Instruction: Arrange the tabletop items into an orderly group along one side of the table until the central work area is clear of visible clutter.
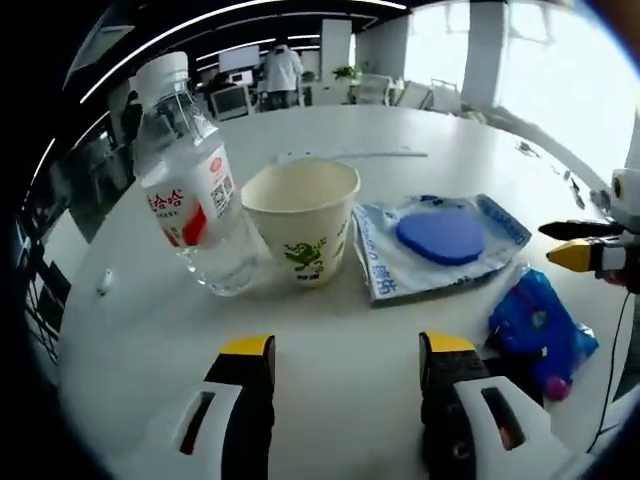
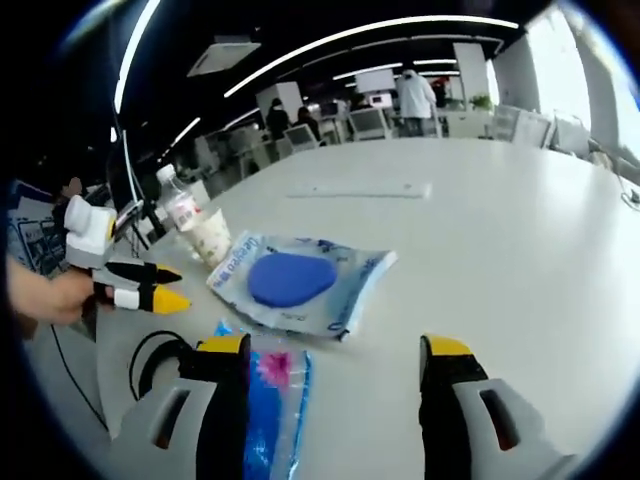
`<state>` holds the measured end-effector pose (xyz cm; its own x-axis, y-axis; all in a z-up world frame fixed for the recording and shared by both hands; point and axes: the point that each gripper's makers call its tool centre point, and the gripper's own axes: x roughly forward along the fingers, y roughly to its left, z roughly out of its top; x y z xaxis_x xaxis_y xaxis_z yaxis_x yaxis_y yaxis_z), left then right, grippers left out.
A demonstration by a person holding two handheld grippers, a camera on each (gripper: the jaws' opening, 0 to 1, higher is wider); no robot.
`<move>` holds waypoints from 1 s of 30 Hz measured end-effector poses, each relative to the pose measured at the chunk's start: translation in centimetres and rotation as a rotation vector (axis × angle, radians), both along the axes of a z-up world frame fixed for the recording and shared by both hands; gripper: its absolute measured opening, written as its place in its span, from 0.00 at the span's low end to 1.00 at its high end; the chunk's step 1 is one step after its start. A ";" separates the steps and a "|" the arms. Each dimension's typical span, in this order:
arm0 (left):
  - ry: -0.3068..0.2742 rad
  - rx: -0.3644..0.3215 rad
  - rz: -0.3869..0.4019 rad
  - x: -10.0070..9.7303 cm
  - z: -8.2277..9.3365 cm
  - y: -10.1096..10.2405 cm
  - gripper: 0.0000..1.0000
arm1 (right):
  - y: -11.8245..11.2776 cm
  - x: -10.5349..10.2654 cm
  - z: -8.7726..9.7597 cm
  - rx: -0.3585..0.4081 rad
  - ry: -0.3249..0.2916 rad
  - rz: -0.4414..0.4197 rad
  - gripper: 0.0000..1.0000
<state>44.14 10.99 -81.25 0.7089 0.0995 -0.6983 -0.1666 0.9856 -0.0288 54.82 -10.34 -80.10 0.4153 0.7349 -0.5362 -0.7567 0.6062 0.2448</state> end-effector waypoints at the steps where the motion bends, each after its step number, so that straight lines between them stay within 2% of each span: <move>1: -0.017 0.003 -0.016 0.0 0.4 -0.1 0.58 | -0.2 -0.2 0.1 -0.001 -0.004 -0.002 0.72; 3: -0.041 -0.005 -0.046 0.1 0.9 -0.4 0.61 | -0.5 -0.5 0.3 0.001 -0.007 -0.009 0.74; 6: -0.027 0.019 -0.081 -0.4 1.2 -0.6 0.63 | -1.1 -1.0 0.4 -0.009 -0.001 -0.035 0.72; 11: -0.032 0.001 -0.080 -0.8 1.7 -0.4 0.62 | -1.4 -1.5 1.2 0.003 -0.011 -0.081 0.72; 15: -0.040 0.015 -0.102 -0.9 2.4 -0.1 0.62 | -1.8 -1.5 1.9 0.004 -0.024 -0.109 0.72; 19: -0.049 0.007 -0.108 -1.2 2.9 0.1 0.62 | -2.1 -1.9 2.2 -0.005 -0.036 -0.115 0.72; 25: -0.062 -0.017 -0.185 -1.3 3.3 -1.1 0.62 | -3.0 -3.1 2.8 -0.002 -0.041 -0.137 0.73; 30: -0.059 -0.033 -0.232 -0.9 3.3 -1.9 0.58 | -3.9 -4.1 2.5 -0.014 -0.031 -0.162 0.73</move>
<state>43.27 9.09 -77.92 0.7495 -0.0930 -0.6554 0.0670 0.9957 -0.0646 50.70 -14.23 -77.64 0.5444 0.6495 -0.5308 -0.6559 0.7241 0.2132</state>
